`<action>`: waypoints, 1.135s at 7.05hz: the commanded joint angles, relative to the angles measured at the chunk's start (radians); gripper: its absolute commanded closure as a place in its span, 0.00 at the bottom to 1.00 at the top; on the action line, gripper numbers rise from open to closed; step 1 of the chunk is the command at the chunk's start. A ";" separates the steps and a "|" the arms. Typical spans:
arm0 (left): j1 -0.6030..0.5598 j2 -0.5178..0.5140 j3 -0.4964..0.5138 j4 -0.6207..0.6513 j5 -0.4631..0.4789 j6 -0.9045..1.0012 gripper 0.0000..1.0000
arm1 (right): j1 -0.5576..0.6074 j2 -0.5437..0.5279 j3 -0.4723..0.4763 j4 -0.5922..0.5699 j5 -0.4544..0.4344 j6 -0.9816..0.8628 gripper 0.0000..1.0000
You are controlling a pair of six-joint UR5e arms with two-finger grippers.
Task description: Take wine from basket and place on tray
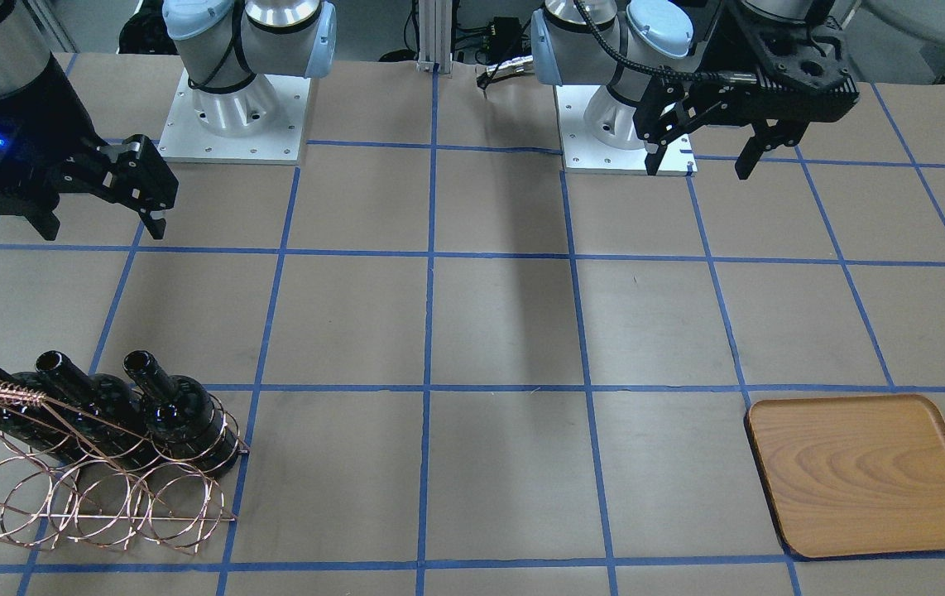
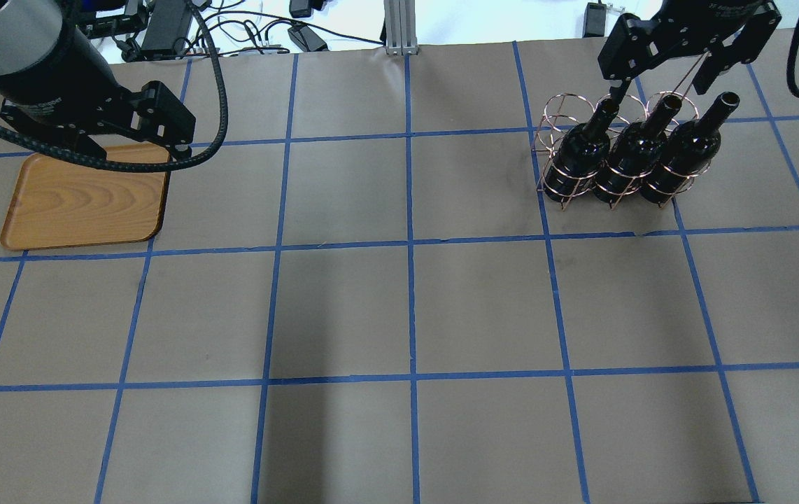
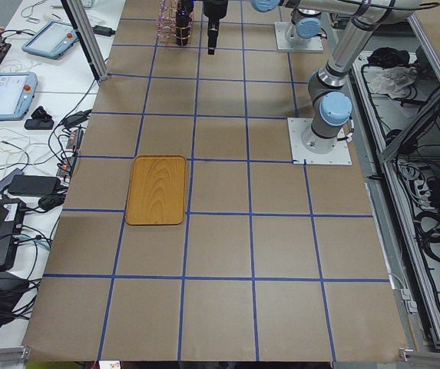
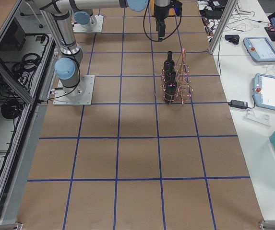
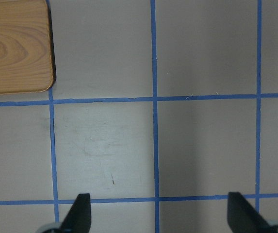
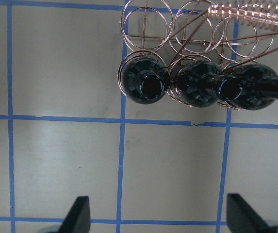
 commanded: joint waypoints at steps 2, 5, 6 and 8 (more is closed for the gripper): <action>0.000 0.001 0.000 0.000 0.000 0.000 0.00 | 0.000 0.004 0.002 0.000 0.002 0.002 0.00; 0.000 0.003 0.000 0.000 0.000 0.000 0.00 | -0.018 0.090 -0.001 -0.113 -0.001 -0.037 0.00; 0.000 0.003 0.000 0.000 0.000 0.000 0.00 | -0.032 0.121 -0.012 -0.147 -0.007 -0.052 0.00; 0.000 0.001 0.000 0.000 0.000 0.000 0.00 | -0.122 0.153 -0.014 -0.153 0.002 -0.188 0.06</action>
